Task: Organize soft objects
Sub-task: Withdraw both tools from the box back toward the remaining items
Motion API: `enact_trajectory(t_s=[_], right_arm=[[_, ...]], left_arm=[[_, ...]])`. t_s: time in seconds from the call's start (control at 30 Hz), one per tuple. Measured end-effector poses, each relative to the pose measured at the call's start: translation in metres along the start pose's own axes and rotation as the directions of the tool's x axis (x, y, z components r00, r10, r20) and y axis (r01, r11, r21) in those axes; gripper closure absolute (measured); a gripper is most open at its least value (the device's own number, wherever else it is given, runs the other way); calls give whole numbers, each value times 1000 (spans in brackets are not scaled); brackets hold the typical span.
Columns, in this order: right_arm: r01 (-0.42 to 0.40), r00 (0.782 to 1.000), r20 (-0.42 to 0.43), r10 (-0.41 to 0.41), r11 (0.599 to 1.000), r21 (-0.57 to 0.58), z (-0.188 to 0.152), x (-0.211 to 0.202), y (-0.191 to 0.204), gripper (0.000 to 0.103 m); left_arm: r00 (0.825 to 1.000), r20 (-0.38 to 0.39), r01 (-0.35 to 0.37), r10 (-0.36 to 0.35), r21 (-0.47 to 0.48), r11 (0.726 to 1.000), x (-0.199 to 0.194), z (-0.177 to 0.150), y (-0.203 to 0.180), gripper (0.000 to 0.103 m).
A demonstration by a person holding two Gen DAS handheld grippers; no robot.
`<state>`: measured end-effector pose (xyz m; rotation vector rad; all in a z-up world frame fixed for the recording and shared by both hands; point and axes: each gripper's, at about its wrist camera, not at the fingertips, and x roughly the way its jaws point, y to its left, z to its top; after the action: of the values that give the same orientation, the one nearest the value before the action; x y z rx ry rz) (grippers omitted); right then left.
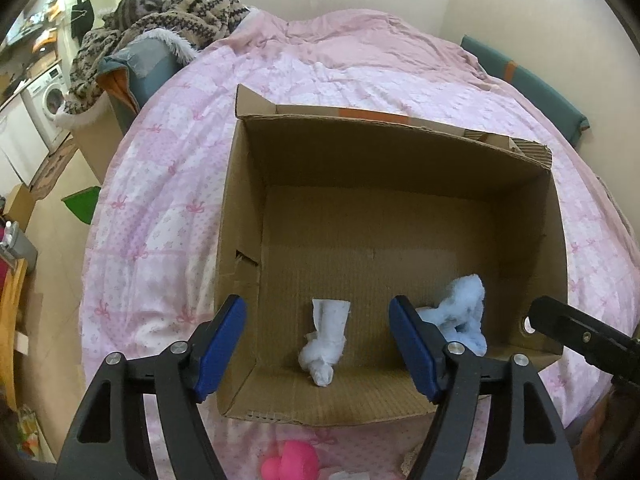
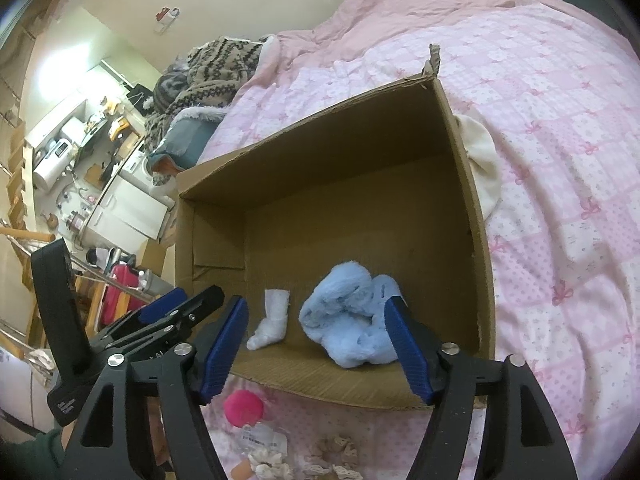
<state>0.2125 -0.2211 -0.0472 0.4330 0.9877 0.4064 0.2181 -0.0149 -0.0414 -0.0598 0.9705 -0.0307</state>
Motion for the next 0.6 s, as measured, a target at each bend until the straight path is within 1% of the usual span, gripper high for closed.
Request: enact_trajectory(t_s=[0.13, 0.37, 0.6], right_arm=[[6, 1000, 0, -6, 1000, 2, 0, 0, -2, 28], [18, 1000, 2, -18, 1000, 9, 0, -2, -4, 27], [25, 1000, 9, -26, 1000, 12, -4, -10, -4, 26]], left_arm=[[1000, 3, -3, 3, -6, 1000, -3, 0, 3, 31], [999, 38, -3, 3, -4, 1000, -16, -1, 3, 31], [999, 50, -21, 21, 2, 1000, -29, -4, 4, 31]])
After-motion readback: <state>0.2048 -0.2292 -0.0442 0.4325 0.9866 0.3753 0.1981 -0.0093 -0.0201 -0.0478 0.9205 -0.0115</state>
